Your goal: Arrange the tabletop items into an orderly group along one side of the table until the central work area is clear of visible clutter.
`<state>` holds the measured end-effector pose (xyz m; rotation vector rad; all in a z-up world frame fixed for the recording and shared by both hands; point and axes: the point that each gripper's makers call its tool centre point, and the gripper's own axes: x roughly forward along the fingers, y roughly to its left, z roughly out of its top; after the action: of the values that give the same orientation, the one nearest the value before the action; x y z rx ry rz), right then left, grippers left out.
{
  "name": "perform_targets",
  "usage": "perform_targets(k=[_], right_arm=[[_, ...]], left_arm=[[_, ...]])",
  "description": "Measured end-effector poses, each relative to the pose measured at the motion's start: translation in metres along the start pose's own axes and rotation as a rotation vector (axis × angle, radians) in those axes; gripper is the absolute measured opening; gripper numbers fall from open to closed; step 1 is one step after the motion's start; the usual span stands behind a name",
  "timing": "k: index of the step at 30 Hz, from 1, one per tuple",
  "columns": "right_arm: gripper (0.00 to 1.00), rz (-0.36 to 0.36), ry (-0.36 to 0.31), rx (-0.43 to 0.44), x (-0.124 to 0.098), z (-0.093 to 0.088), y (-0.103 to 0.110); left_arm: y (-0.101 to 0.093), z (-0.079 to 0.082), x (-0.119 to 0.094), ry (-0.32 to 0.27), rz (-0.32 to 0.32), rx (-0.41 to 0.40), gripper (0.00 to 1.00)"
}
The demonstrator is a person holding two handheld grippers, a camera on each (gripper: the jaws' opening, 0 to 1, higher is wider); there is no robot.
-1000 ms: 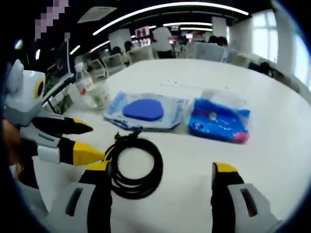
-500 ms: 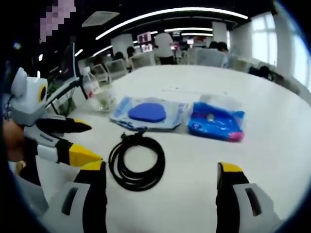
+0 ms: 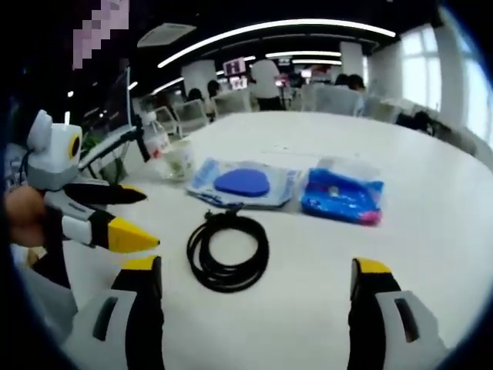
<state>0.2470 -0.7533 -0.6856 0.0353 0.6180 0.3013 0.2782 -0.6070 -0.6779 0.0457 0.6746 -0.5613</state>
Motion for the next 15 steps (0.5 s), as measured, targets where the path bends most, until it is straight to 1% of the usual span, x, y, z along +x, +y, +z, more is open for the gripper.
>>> perform_targets(k=[2, 3, 7, 11, 15], right_arm=[[1.00, 0.000, -0.003, 0.001, -0.003, -0.001, 0.000], [1.00, 0.000, -0.005, -0.002, -0.004, 0.000, 0.000], [1.00, 0.001, 0.005, -0.012, -0.010, -0.004, 0.001], [1.00, 0.008, -0.003, -0.009, -0.015, -0.006, 0.005], [1.00, 0.014, -0.004, -0.010, -0.024, -0.010, 0.009]], left_arm=[[0.002, -0.001, -0.004, -0.005, 0.001, -0.003, 0.84], [0.004, -0.001, -0.006, -0.020, 0.004, -0.011, 0.85], [0.007, -0.006, -0.012, -0.026, 0.006, -0.032, 0.86], [0.006, -0.006, -0.018, -0.038, 0.001, -0.034, 0.89], [0.006, -0.003, -0.030, -0.084, -0.011, -0.034, 0.93]])
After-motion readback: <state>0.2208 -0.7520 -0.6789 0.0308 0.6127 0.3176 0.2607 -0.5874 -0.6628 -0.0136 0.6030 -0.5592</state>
